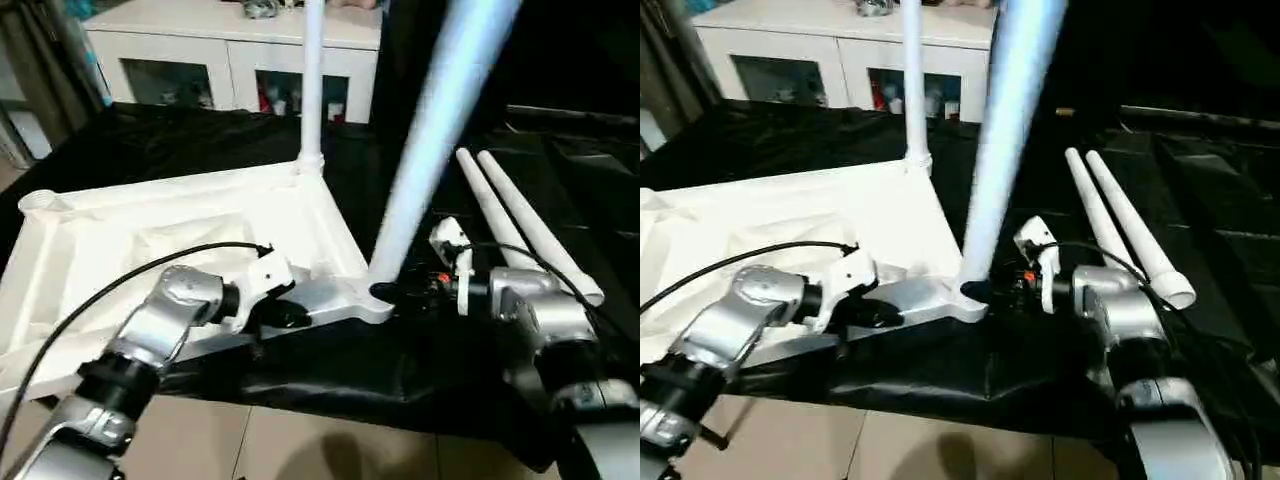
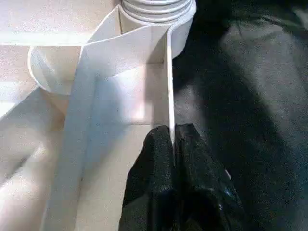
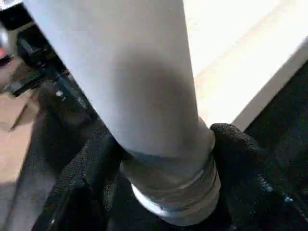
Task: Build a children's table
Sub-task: Insert table leg to table base
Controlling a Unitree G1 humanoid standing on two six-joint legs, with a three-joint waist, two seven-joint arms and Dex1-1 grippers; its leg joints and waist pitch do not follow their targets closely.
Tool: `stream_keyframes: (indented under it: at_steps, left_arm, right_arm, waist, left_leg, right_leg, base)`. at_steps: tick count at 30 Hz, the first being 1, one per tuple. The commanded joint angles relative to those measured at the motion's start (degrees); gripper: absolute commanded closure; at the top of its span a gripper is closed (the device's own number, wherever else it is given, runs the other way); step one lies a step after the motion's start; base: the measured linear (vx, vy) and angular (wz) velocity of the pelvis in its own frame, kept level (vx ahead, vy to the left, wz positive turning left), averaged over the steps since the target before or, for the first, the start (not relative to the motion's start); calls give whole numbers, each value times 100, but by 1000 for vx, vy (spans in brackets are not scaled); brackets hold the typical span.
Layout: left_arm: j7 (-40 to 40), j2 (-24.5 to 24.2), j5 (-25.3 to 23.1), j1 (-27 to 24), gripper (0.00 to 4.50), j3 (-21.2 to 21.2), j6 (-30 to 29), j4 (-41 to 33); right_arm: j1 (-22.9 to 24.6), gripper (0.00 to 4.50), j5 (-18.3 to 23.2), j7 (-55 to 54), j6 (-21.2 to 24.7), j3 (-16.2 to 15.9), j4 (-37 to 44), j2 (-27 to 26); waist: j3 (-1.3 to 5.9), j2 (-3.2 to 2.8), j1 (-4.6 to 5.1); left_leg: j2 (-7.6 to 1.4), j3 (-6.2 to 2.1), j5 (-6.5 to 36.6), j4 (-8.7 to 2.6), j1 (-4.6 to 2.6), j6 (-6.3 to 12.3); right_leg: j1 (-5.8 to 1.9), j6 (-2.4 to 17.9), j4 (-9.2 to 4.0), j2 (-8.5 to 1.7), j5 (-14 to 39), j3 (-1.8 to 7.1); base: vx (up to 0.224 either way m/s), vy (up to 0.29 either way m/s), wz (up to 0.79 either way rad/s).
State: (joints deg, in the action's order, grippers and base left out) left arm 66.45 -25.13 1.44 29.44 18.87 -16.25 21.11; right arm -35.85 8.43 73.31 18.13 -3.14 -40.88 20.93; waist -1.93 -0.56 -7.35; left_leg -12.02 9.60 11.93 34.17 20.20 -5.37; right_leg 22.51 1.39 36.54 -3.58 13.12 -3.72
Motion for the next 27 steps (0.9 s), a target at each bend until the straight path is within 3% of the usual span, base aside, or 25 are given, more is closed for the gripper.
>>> stream_keyframes:
  at_steps: [1, 5, 11, 12, 18, 21, 23, 24, 26, 27]
  left_arm:
    - [229, 87, 166, 53, 450, 129, 126, -285]
    - [354, 22, 148, 81, 450, 142, 199, -253]
    - [364, -8, 91, 157, 450, 117, 283, -116]
    - [349, -17, 62, 166, 450, 111, 295, -96]
    - [356, -28, 35, 157, 450, 94, 293, -94]
    - [263, 5, 27, 193, 450, 75, 259, -11]
    - [102, 116, 97, 227, 450, -31, 97, 50]
    - [23, 175, 137, 245, 450, -85, 12, 76]
    - [-193, 313, 182, 309, 450, -191, -160, 165]
    - [-489, 498, 193, 412, 450, -294, -310, 319]
  right_arm:
    - [178, 192, -195, 399, 259, -502, -290, -42]
    - [247, 193, -388, 980, 186, -853, -358, 132]
    - [217, 193, -553, 896, -158, -922, -683, 148]
    - [224, 193, -555, 820, -224, -920, -703, 149]
    - [246, 193, -499, 692, -318, -833, -724, 104]
    - [226, 193, -474, 459, -408, -716, -852, 13]
    - [172, 193, -432, -217, -390, -475, -1086, -143]
    - [143, 193, -415, -557, -363, -360, -1205, -216]
    - [112, 193, -355, -1147, -289, -155, -1407, -365]
    - [105, 193, -255, -1702, -148, 49, -1582, -556]
  waist:
    - [315, 1, -7]
    - [305, 10, -60]
    - [258, 11, -62]
    - [256, -18, -65]
    - [274, -7, -59]
    - [268, -13, -50]
    - [263, -24, -44]
    - [238, -34, -28]
    - [212, -18, 11]
    - [195, -16, 53]
  left_leg:
    - [-138, -8, 215, -358, 20, 376]
    - [-148, 4, 372, -364, -6, 422]
    - [-168, -5, 786, -426, -30, 228]
    - [-170, -12, 830, -434, -37, 201]
    - [-167, -13, 701, -427, -33, 212]
    - [-168, -14, 771, -437, -34, 199]
    - [-170, -14, 820, -444, -40, 177]
    - [-169, -9, 942, -466, -54, 118]
    - [-159, -34, 1230, -516, -50, -6]
    - [-153, -37, 1440, -531, -86, -65]
  right_leg:
    - [-310, 1467, -349, -418, -508, 260]
    - [-306, 1475, -377, -432, -388, 258]
    - [-298, 1369, -463, -464, 422, 266]
    - [-295, 1338, -477, -465, 554, 266]
    - [-311, 1371, -453, -454, 262, 266]
    - [-305, 1384, -464, -457, 361, 263]
    - [-296, 1379, -473, -452, 413, 267]
    - [-272, 1363, -498, -458, 587, 277]
    - [-302, 1244, -538, -476, 1162, 269]
    - [-268, 1145, -587, -481, 1555, 279]
  base:
    - [0, 0, 0]
    - [0, 0, 0]
    - [0, 0, 0]
    - [0, 0, 0]
    - [0, 0, 0]
    - [0, 0, 0]
    - [0, 0, 0]
    - [0, 0, 0]
    - [0, 0, 0]
    - [0, 0, 0]
